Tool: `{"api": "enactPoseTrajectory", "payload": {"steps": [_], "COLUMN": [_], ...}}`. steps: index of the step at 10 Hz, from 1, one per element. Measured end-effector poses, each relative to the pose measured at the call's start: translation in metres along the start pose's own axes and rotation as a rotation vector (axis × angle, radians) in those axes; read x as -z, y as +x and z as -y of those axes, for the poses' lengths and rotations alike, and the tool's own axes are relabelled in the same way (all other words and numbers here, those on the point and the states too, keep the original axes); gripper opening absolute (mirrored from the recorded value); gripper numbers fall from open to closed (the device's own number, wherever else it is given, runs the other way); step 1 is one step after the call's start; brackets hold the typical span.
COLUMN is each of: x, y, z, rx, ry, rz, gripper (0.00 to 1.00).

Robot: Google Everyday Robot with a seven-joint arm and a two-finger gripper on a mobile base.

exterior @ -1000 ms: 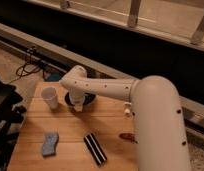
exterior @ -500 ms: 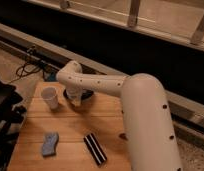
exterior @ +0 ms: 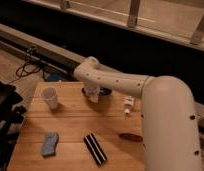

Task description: Drag the ceramic bowl in a circle

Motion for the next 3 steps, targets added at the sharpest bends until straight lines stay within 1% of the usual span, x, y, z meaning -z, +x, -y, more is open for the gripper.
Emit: {"api": "enactPoseTrajectory", "payload": {"steps": [1,2,3], "x": [0.002,0.002,0.003], "y": [0.024,0.043,0.056], "z": [-0.003,-0.007,-0.013], "rx": [-0.015,-0.02,-0.018], "ry": [0.001,-0.001,-0.006], "rz": [-0.015,-0.026,-0.033], "gripper": [0.0,0.0,0.0]}}
